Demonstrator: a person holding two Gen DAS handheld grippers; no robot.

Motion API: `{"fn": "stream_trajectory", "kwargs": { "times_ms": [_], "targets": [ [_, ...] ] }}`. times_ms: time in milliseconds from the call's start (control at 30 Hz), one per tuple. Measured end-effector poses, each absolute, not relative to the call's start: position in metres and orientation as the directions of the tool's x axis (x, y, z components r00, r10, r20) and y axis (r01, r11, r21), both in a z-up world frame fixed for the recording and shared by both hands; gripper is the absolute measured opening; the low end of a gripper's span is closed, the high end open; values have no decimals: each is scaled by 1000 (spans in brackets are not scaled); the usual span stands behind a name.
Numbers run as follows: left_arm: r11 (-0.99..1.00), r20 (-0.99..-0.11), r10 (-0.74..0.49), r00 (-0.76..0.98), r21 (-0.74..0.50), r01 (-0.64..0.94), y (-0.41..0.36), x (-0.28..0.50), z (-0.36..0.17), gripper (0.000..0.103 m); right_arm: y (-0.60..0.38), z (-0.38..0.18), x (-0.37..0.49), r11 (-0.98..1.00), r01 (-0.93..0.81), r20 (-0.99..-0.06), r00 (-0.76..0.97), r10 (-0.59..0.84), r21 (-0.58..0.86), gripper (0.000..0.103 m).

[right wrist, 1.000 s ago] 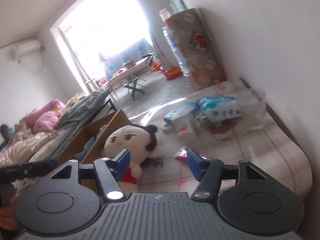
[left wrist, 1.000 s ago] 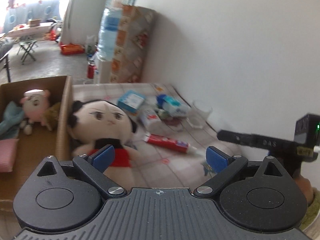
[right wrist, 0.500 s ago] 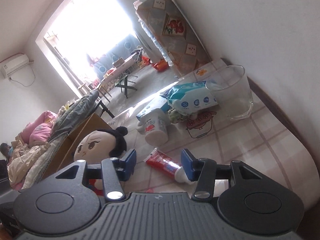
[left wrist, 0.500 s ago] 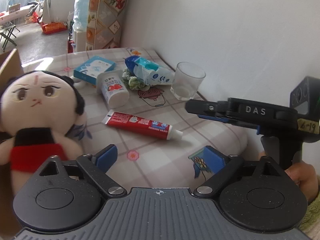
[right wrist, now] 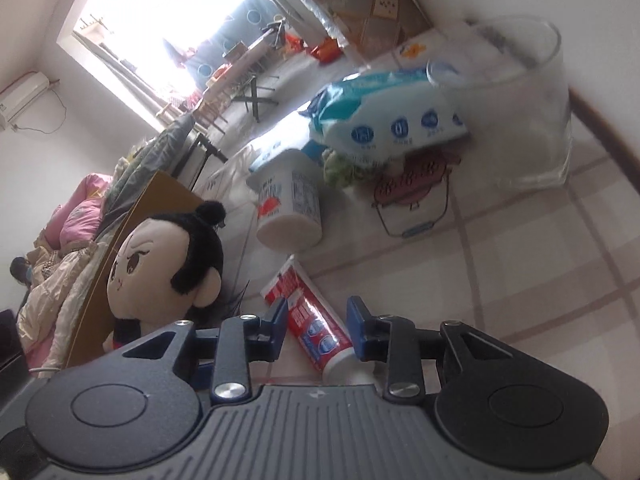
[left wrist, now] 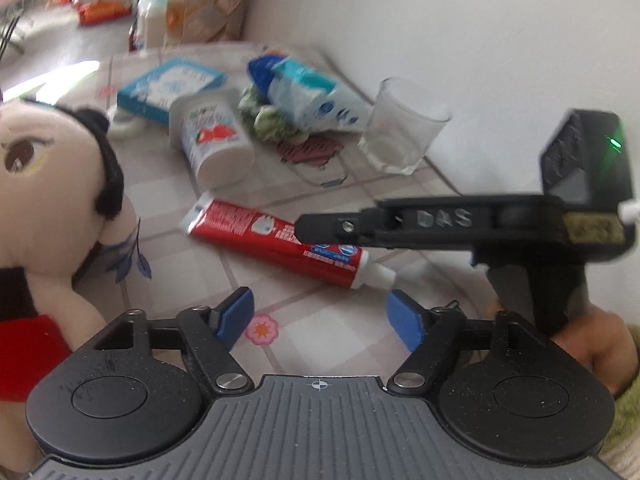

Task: Organize soft objects
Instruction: 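Move both tools back toward the doll and toothpaste on the table, then close the left tool around the red toothpaste tube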

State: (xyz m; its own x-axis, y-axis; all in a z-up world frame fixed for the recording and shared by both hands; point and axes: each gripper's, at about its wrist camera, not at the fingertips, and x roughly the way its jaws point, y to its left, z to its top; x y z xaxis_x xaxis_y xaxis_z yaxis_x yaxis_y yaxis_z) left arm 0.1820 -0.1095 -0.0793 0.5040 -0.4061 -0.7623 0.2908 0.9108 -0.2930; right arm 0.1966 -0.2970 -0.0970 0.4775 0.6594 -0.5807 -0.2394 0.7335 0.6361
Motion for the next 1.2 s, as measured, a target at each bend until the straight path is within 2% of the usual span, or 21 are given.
{"fn": "stream_trajectory", "kwargs": {
  "times_ms": [400, 467, 1000, 1200],
  "targets": [
    [914, -792, -401, 459, -315, 255, -108, 195, -95, 74, -307, -114, 187, 538, -157, -469, 331, 819, 828, 35],
    [911, -794, -407, 452, -315, 267, -110, 193, -95, 72, -306, -113, 186, 523, -149, -458, 323, 828, 840, 35],
    [881, -812, -447, 374, -328, 341, -91, 122, -83, 71, -288, -106, 120, 457, -153, -410, 261, 874, 876, 35],
    [902, -810, -394, 434, -250, 352, -92, 114, -77, 71, -307, -90, 99, 516, -182, -415, 404, 815, 837, 36]
  ]
}}
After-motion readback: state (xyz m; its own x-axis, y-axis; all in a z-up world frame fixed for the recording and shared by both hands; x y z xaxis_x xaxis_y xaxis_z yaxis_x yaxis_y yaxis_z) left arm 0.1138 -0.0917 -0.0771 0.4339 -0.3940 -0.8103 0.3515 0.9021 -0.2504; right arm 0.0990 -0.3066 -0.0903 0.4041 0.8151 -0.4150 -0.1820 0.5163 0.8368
